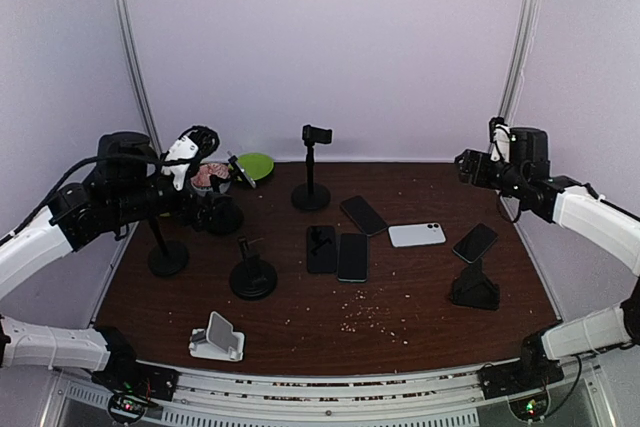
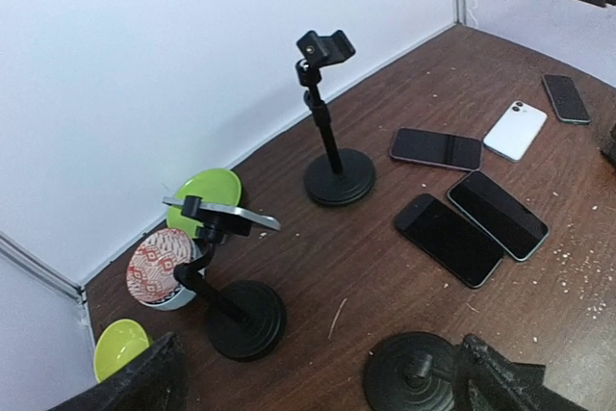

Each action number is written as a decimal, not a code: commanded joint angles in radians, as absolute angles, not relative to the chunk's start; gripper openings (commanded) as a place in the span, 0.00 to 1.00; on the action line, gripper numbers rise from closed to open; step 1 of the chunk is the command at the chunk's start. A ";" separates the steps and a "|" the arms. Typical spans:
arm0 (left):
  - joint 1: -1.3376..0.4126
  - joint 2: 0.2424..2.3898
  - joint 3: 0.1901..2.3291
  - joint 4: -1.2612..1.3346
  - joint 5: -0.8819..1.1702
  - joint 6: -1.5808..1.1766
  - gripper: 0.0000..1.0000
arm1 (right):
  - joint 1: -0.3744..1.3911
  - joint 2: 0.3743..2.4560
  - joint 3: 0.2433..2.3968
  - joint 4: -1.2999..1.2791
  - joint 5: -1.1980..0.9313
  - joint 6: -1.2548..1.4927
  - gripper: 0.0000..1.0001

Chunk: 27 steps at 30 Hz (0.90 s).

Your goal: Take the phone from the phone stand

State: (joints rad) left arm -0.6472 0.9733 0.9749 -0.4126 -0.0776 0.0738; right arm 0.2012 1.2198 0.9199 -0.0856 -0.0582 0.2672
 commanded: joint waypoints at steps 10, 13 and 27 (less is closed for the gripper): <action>-0.597 0.950 0.914 -0.277 -0.242 0.115 0.98 | 0.089 1.122 0.622 0.137 0.192 0.187 1.00; -0.594 0.931 0.896 -0.266 -0.268 0.122 0.98 | 0.087 1.122 0.559 0.262 0.197 0.158 1.00; -0.587 0.911 0.876 -0.238 -0.294 0.135 0.98 | 0.084 1.257 0.273 0.941 0.161 0.022 0.99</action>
State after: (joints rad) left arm -0.6010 0.9218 0.8879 -0.2974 -0.2844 0.1246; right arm 0.0914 1.2228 0.3096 0.6796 0.1722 0.0856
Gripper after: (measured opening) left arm 0.978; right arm 0.993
